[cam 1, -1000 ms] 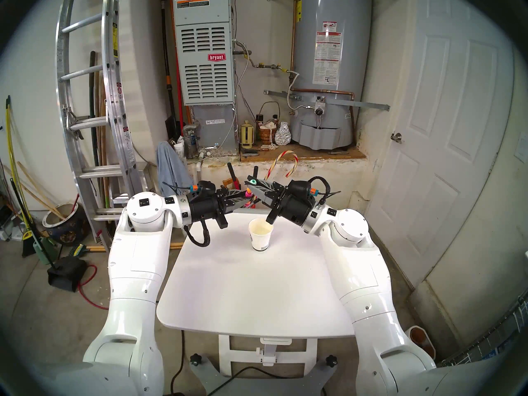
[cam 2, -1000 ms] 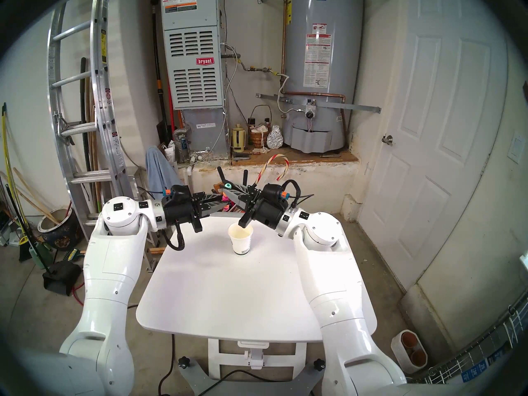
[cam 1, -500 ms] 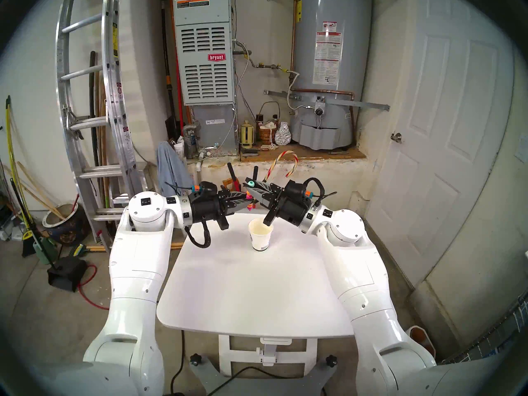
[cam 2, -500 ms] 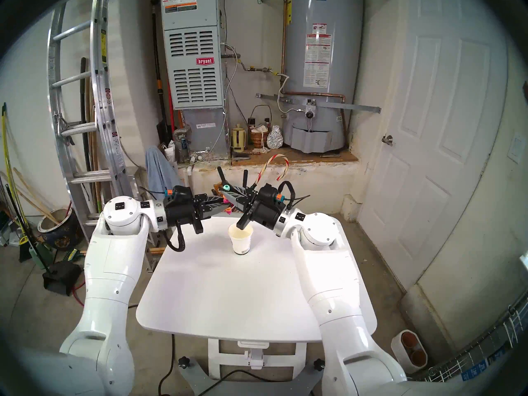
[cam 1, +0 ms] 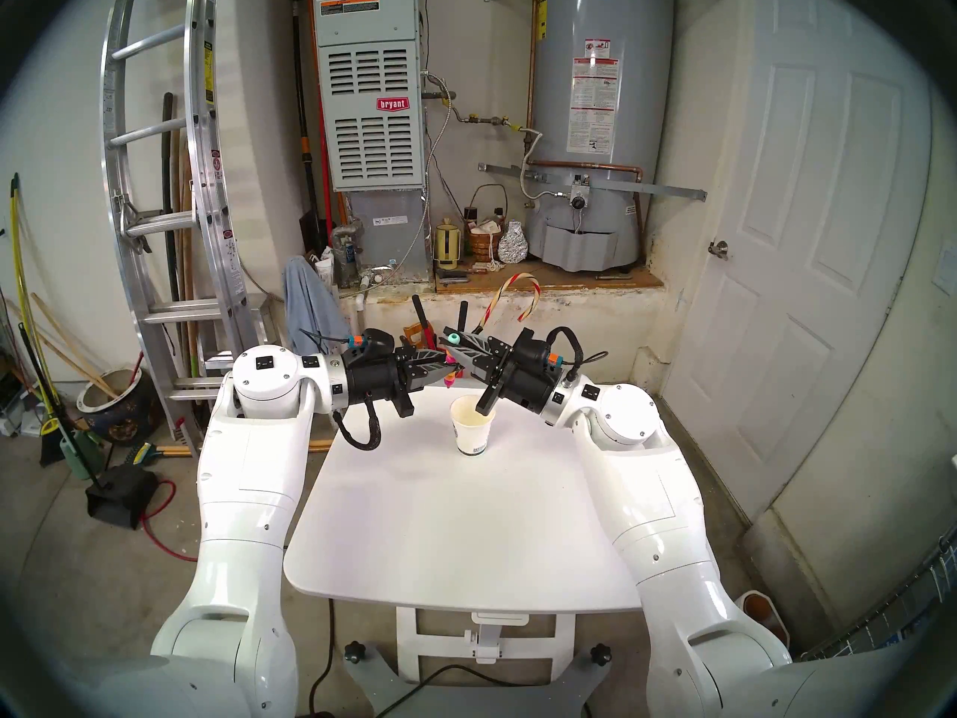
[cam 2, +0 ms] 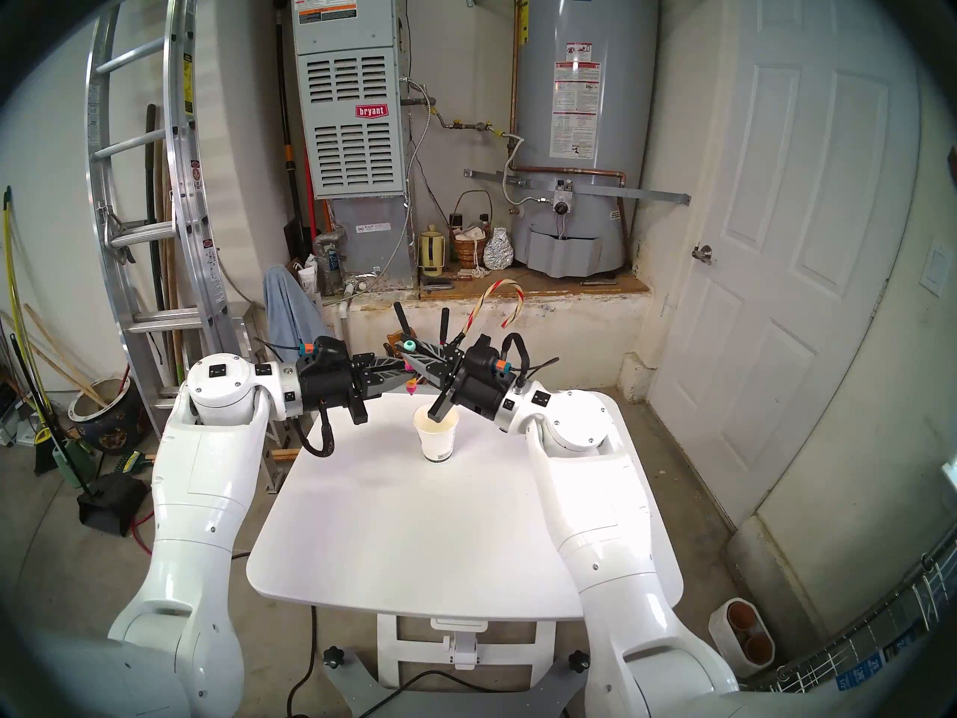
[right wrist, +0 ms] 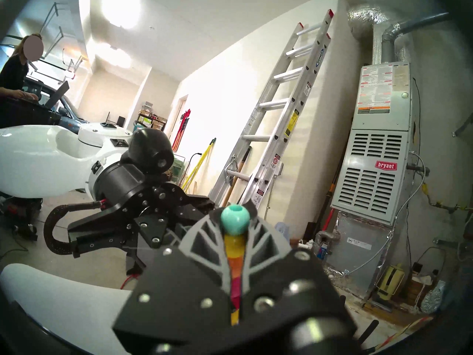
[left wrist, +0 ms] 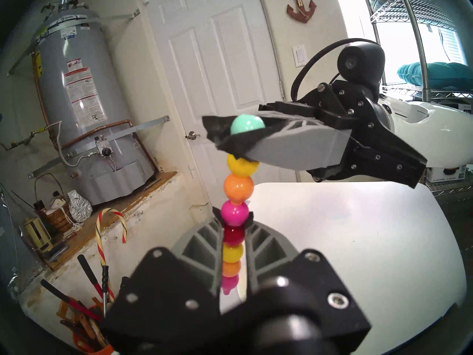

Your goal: Switch the marker to another color

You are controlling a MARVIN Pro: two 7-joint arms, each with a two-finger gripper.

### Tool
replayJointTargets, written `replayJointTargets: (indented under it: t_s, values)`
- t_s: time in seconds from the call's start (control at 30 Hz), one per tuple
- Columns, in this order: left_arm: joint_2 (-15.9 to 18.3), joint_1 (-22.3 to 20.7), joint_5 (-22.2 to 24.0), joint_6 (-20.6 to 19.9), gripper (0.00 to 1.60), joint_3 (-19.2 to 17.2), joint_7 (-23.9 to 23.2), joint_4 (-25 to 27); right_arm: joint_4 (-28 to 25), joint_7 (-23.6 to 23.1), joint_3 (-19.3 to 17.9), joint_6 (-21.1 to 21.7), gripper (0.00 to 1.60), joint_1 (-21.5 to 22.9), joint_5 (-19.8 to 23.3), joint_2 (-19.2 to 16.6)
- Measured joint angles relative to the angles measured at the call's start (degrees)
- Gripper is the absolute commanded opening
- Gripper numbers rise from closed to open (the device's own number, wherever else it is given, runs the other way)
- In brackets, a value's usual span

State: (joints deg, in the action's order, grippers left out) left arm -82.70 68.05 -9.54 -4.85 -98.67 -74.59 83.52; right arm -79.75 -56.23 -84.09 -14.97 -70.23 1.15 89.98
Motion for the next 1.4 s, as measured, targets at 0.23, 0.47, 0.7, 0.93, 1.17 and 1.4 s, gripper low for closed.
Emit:
replayJointTargets:
  t_s: [0.23, 0.47, 0.7, 0.93, 1.17, 1.4]
  values:
    - [-0.1, -0.3, -0.6, 0.1, 0.0, 0.4, -0.3, 0.1, 0.0, -0.1, -0.1, -0.3, 0.0, -0.2, 0.4, -0.1]
    - [-0.2, -0.3, -1.0, 0.4, 0.0, 0.5, -0.4, 0.3, 0.8, -0.2, -0.1, -0.4, 0.0, 0.0, 1.1, 0.0]
    - [-0.3, -0.3, -1.5, 0.4, 0.0, 0.2, -0.6, 0.7, 1.4, -0.3, 0.0, -0.3, 0.0, 0.4, 1.6, 0.0]
    - [-0.3, -0.4, -2.1, 0.3, 0.0, -0.2, -1.2, 0.9, 1.6, -0.1, 0.1, -0.7, 0.0, 0.6, 0.7, -0.1]
    - [-0.5, -0.5, -2.7, 0.3, 0.0, -0.6, -1.9, 1.1, 1.9, 0.3, 0.4, -1.7, 0.0, 0.6, 0.2, -0.1]
    - [-0.8, -0.5, -3.4, 0.3, 0.0, -0.9, -2.3, 1.4, 2.0, 0.5, 0.6, -1.9, 0.0, 0.6, 0.1, -0.1]
